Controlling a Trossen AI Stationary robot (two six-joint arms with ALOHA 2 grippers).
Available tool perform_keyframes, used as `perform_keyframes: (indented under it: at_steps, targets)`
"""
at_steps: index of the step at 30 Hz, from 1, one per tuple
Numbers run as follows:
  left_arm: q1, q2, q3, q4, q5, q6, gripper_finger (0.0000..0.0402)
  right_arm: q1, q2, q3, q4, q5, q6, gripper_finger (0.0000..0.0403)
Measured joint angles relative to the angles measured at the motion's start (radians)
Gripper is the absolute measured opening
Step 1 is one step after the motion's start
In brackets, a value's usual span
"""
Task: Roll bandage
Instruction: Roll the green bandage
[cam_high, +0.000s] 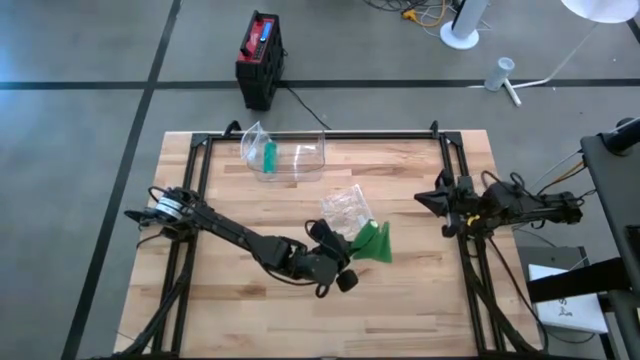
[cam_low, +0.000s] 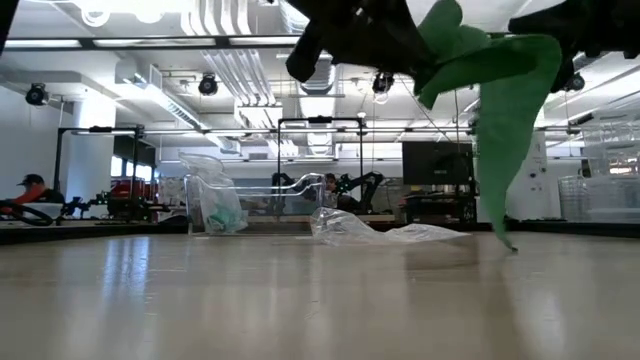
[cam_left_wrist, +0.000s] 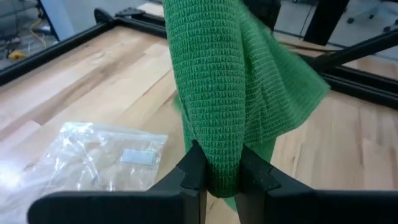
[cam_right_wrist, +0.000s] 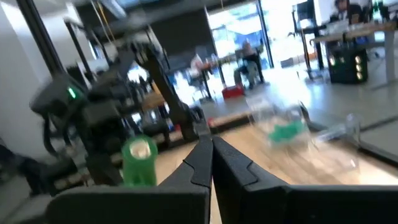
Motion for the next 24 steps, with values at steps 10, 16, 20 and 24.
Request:
perform_keyframes:
  at_steps: [10,16,20,24]
  targets:
    - [0.005,0.0,-0.008,0.034,-0.05,0.114,0.0043,0.0,0.022,-0.008,0.062,-0.012,0.045,0.0002]
    - [0.02,0.0,-0.016,0.026,-0.05,0.225,0.0043,0.003,0.216,0.004,0.085,-0.092,-0.004,0.0029]
    - [0.034,0.0,-0.016,-0.012,-0.048,0.284,0.0043,0.009,0.394,0.092,0.086,-0.139,-0.135,0.0078]
    - [0.046,0.0,-0.016,-0.1,-0.047,0.329,0.0043,0.009,0.53,0.211,0.037,-0.166,-0.273,0.0135]
